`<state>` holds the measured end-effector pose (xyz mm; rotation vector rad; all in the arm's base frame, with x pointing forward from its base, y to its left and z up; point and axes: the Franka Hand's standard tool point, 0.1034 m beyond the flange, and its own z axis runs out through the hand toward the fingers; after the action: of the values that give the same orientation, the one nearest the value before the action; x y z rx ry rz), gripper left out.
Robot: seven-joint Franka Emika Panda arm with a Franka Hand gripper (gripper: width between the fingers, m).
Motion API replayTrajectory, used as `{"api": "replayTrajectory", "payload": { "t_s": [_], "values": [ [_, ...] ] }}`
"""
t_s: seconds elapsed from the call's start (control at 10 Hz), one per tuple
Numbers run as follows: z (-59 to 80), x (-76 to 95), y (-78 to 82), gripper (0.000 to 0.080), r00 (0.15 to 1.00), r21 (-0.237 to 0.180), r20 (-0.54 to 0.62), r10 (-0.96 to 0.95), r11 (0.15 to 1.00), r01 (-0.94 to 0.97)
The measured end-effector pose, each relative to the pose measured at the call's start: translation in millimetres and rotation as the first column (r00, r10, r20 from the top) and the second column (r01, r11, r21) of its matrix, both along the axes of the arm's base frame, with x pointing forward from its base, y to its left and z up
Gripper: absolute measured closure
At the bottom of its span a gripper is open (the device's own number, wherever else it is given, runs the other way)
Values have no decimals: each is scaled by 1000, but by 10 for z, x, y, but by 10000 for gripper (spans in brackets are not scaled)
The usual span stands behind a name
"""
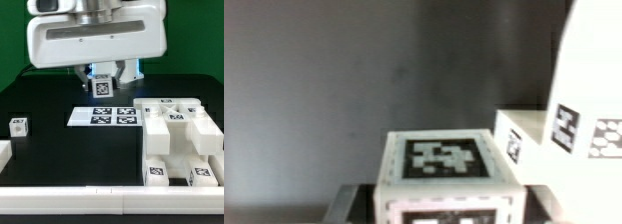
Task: Assemble chair
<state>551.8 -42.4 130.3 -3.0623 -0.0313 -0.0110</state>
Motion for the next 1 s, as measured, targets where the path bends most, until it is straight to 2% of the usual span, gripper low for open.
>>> {"api": "replayTrajectory", "payload": {
  "t_s": [0.1, 0.5, 0.6, 0.7, 0.8, 0.9, 1.0],
  "values": [
    [-137, -58, -82, 528, 1000, 3, 1, -9, 1000, 9],
    [-127, -48, -61, 528, 1000, 2, -2, -11, 1000, 11],
    [-36, 50, 90, 528, 999, -8, 3, -42, 999, 42],
    [54, 188, 389, 528, 998, -14, 21, -54, 998, 54],
    [73, 241, 660, 528, 998, -18, 26, -51, 999, 52],
    [68, 257, 804, 528, 999, -29, 26, -41, 999, 41],
    [66, 252, 872, 528, 999, -40, 25, -24, 999, 25]
  ]
}}
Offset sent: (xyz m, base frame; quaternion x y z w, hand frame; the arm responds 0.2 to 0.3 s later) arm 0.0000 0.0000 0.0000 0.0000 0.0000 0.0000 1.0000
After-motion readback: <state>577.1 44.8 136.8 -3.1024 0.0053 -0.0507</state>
